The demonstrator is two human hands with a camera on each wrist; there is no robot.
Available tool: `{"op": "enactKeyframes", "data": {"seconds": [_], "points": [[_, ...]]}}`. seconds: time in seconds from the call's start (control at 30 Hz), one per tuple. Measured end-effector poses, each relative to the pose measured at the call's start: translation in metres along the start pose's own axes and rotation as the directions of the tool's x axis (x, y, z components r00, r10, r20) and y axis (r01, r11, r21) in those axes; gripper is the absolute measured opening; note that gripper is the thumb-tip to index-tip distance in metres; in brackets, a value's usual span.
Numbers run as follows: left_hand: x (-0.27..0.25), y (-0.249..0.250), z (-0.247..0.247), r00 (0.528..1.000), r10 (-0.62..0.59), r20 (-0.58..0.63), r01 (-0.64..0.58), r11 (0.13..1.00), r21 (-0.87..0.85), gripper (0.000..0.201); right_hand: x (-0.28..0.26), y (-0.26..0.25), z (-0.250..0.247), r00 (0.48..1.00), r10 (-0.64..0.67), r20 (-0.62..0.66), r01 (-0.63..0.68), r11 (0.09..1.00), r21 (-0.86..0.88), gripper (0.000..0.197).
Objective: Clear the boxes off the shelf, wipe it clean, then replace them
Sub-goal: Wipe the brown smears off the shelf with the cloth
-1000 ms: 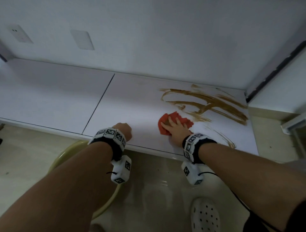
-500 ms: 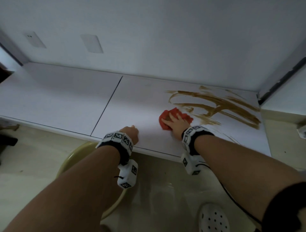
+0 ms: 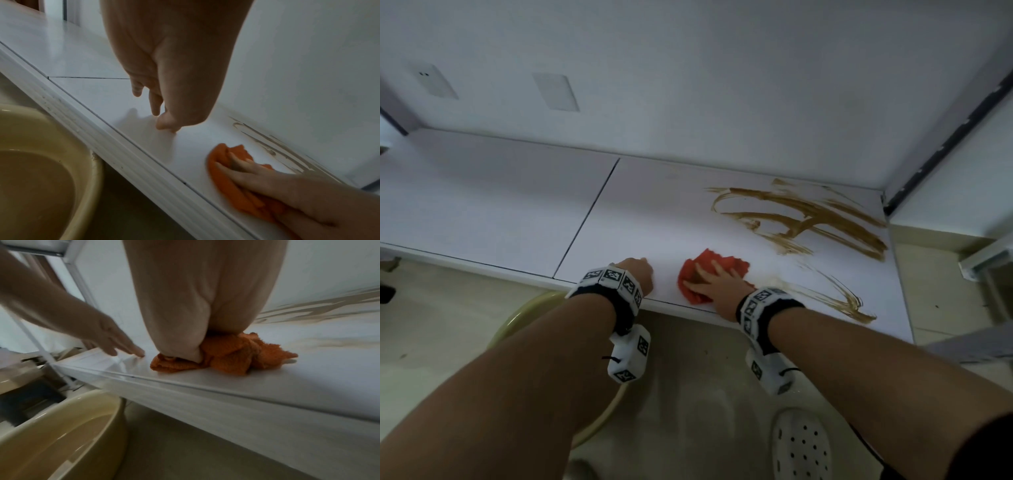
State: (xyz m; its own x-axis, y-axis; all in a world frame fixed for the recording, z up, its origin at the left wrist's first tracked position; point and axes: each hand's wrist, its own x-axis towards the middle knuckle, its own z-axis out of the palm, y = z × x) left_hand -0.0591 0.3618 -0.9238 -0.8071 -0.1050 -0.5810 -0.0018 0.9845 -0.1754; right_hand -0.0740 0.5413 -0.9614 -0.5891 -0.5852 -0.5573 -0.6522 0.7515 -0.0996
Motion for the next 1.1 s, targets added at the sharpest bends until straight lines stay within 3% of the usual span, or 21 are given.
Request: {"op": "enactKeyframes", "data": {"seconds": [0.2, 0.37, 0.5, 0.57, 0.63, 0.73, 0.87, 1.03, 1.1], "points": [[-0.007, 0.024, 0.002, 0.995, 0.088, -0.035, -0.091, 0.993, -0.072, 0.046, 0.005, 0.000, -0.002, 0.999, -0.053, 0.007, 0.053, 0.999, -0.004, 0.069], [-0.009, 0.036, 0.002, 0.994, 0.106, 0.039, -0.106, 0.994, -0.012, 0.051, -0.013, 0.047, 0.000, 0.992, 0.126, -0.023, -0.123, 0.985, 0.119, 0.073], [-0.008, 0.038, 0.000, 0.990, 0.112, 0.083, -0.117, 0.991, 0.062, 0.049, -0.034, 0.107, 0.005, 0.939, 0.334, 0.081, -0.344, 0.913, 0.221, 0.072], [-0.005, 0.038, 0.001, 0.991, 0.105, 0.088, -0.112, 0.990, 0.080, 0.050, -0.040, 0.114, 0.008, 0.922, 0.371, 0.108, -0.386, 0.897, 0.217, 0.070], [-0.004, 0.038, 0.000, 0.991, 0.097, 0.093, -0.104, 0.991, 0.083, 0.050, -0.039, 0.101, 0.008, 0.938, 0.337, 0.085, -0.348, 0.917, 0.197, 0.070], [-0.006, 0.040, -0.001, 0.993, 0.075, 0.096, -0.082, 0.994, 0.066, 0.051, -0.028, 0.058, 0.006, 0.984, 0.180, 0.009, -0.179, 0.975, 0.134, 0.071], [-0.008, 0.043, 0.003, 0.995, 0.053, 0.089, -0.056, 0.998, 0.025, 0.055, -0.013, 0.009, 0.010, 1.000, 0.003, -0.027, -0.001, 0.999, 0.052, 0.070], [-0.007, 0.044, 0.005, 0.994, 0.044, 0.102, -0.045, 0.999, 0.009, 0.058, -0.017, 0.016, 0.018, 0.999, -0.038, -0.014, 0.039, 0.998, 0.049, 0.066], [-0.007, 0.044, 0.005, 0.993, 0.043, 0.111, -0.045, 0.999, 0.017, 0.058, -0.026, 0.032, 0.018, 0.999, 0.026, -0.045, -0.021, 0.994, 0.111, 0.067]]}}
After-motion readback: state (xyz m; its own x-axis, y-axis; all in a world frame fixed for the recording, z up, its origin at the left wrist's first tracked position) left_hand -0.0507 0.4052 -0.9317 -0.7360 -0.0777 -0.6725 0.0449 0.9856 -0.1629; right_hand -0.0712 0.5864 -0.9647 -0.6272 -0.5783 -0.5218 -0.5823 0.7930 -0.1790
